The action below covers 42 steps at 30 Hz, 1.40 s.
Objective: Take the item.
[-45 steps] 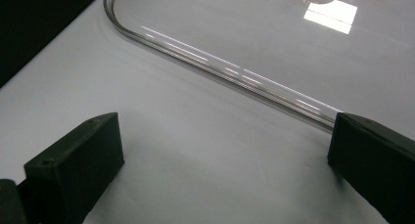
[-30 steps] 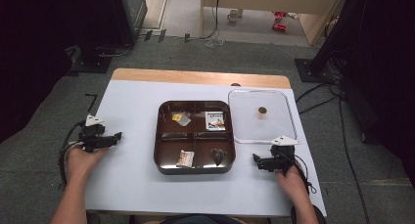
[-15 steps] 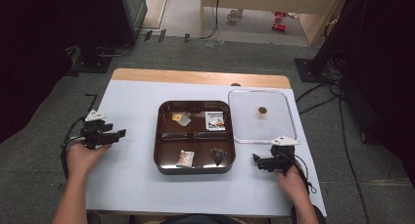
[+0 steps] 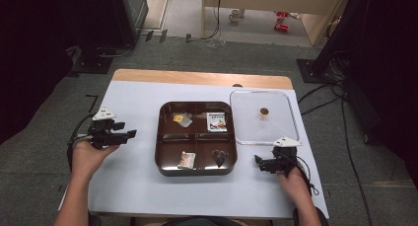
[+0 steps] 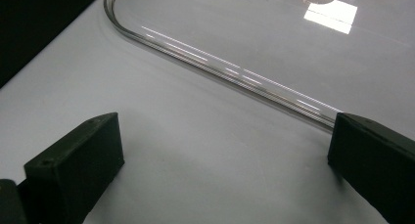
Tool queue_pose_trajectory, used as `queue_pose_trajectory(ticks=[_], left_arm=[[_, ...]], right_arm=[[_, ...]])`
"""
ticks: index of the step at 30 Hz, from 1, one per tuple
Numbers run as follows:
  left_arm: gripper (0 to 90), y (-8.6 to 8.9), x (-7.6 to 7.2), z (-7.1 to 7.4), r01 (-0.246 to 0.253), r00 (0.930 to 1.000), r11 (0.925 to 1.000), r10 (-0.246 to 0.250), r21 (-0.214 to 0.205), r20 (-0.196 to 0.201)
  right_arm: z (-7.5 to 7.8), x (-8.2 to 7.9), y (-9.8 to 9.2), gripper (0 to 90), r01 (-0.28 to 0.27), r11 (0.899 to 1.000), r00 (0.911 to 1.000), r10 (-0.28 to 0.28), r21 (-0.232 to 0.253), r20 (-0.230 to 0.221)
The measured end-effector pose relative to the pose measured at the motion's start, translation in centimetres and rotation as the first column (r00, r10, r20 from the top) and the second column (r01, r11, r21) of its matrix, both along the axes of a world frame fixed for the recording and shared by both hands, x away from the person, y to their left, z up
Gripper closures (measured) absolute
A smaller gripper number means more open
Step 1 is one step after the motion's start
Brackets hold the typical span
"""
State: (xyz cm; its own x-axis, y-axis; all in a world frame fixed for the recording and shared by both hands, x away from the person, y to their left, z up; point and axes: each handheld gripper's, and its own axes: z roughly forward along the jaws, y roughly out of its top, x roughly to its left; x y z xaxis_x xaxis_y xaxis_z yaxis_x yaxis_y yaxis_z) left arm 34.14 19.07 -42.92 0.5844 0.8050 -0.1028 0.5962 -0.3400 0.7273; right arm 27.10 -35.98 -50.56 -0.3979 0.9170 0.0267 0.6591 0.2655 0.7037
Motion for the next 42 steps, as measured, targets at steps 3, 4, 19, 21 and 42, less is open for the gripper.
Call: queue_pose_trajectory(ticks=[3,4,19,21,42], left_arm=[[39.7,-0.6,-0.1,0.4,0.025,0.9997,0.9996,-0.025,-0.010,0.009],[39.7,-0.6,-0.1,0.4,0.025,0.9997,0.9996,-0.025,-0.010,0.009],[41.8,-4.0,-0.9,1.8,0.159,0.9871,0.9873,-0.158,-0.007,0.022],[41.5,-4.5,-1.1,2.1,0.170,0.9851,0.9854,-0.170,-0.007,0.025],[43.1,-9.5,-2.3,2.9,0.344,0.9385,0.9381,-0.342,-0.039,0.045]], right_arm=[[0.0,0.0,0.0,0.0,0.000,1.000,1.0000,0.000,0.000,0.001],[0.0,0.0,0.0,0.0,0.000,1.000,1.0000,0.000,0.000,0.001],[0.0,0.0,0.0,0.0,0.000,1.000,1.0000,0.000,-0.001,0.000],[0.0,0.0,0.0,0.0,0.000,1.000,1.0000,0.000,-0.001,0.000],[0.0,0.0,0.0,0.0,-0.001,1.000,1.0000,0.001,-0.001,0.002]])
